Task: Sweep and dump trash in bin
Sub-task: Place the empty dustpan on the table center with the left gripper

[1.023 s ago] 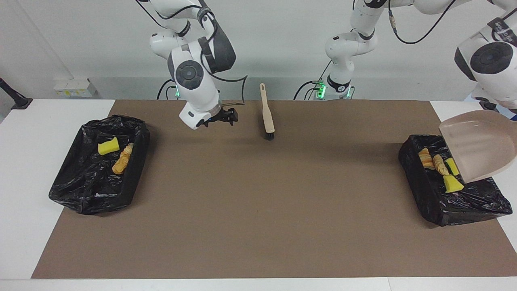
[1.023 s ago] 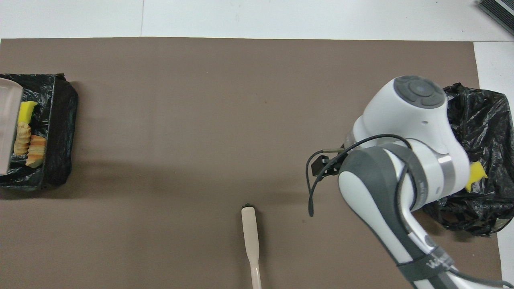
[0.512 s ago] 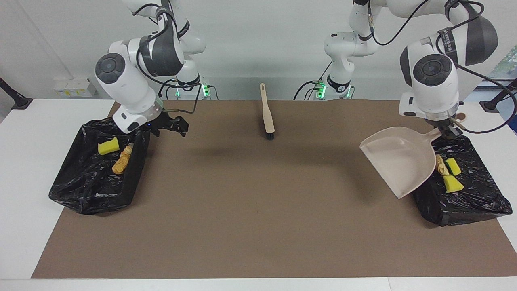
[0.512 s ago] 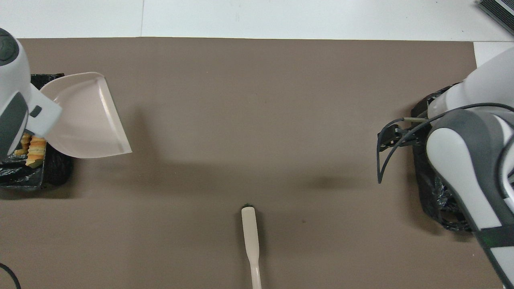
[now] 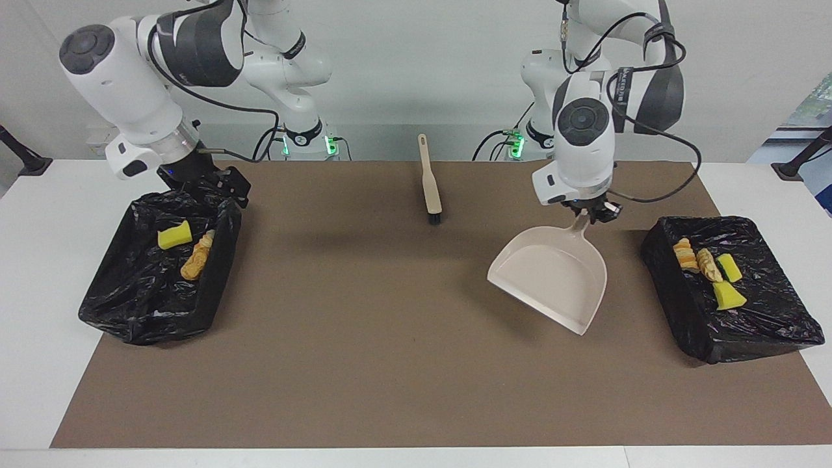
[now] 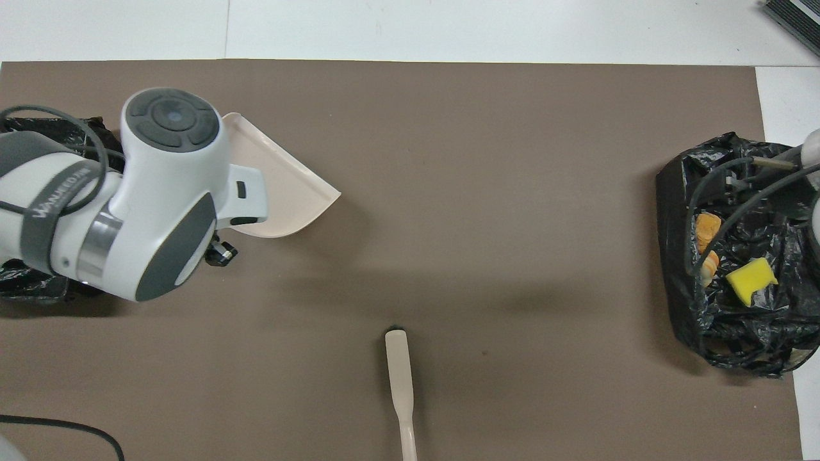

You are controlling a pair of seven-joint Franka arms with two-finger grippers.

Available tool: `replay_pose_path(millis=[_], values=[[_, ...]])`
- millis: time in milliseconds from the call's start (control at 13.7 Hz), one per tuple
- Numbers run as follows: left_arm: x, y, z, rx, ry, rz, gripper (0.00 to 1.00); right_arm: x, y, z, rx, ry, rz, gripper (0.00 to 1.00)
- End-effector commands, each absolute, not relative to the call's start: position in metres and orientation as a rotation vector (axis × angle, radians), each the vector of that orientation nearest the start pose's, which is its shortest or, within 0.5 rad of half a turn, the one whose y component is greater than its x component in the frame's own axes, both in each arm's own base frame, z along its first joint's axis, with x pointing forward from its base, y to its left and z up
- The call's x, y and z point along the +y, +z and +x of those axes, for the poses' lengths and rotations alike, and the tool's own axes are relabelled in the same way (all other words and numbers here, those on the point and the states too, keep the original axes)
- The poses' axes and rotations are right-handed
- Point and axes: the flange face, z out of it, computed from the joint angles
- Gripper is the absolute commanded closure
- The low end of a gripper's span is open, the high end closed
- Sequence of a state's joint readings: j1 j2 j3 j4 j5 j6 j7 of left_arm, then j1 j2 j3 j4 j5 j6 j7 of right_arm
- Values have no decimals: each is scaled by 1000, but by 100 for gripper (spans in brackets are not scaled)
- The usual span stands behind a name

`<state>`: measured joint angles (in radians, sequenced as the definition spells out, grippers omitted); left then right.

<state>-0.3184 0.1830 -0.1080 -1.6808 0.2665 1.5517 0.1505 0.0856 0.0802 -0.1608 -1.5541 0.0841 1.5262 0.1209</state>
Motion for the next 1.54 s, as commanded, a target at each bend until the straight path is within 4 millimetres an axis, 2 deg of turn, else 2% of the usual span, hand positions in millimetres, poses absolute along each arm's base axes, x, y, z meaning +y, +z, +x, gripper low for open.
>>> replay_pose_path(millis=[0,146,292,439,585,658,731,804,877,1097,1170,1243,1316,1462], values=[[-257,455,535,587,322,-2848,100,-37,612,560,315,143,-3069,0],[-294,444,525,505,312,-2942,100,-45,615,556,337,133,-3061,0],[-332,432,514,423,312,-3011,100,-41,620,552,329,129,-3059,0],[-368,416,510,378,231,-3050,100,-36,619,552,315,120,-3068,0],[-387,406,517,377,214,-3070,100,-39,618,553,316,115,-3088,0],[-398,399,520,373,195,-3088,100,-42,622,559,296,39,-3143,0],[-407,395,523,383,169,-3099,100,-36,625,567,240,-59,-3168,0],[-416,377,522,403,187,-3081,100,-29,625,575,151,-125,-3181,0],[-427,369,517,431,187,-3070,100,-28,626,576,61,-123,-3184,0],[-432,361,519,440,160,-3085,100,-5,626,574,-22,-106,-3144,0],[-432,362,518,440,165,-3085,81,-4,625,572,-12,-90,-3139,0],[-432,363,519,440,155,-3083,38,-4,624,569,-12,-68,-3137,0],[-431,364,518,439,160,-3083,0,-4,622,567,-7,-46,-3137,0],[-426,377,518,431,155,-3084,0,-7,622,567,0,-44,-3138,0]])
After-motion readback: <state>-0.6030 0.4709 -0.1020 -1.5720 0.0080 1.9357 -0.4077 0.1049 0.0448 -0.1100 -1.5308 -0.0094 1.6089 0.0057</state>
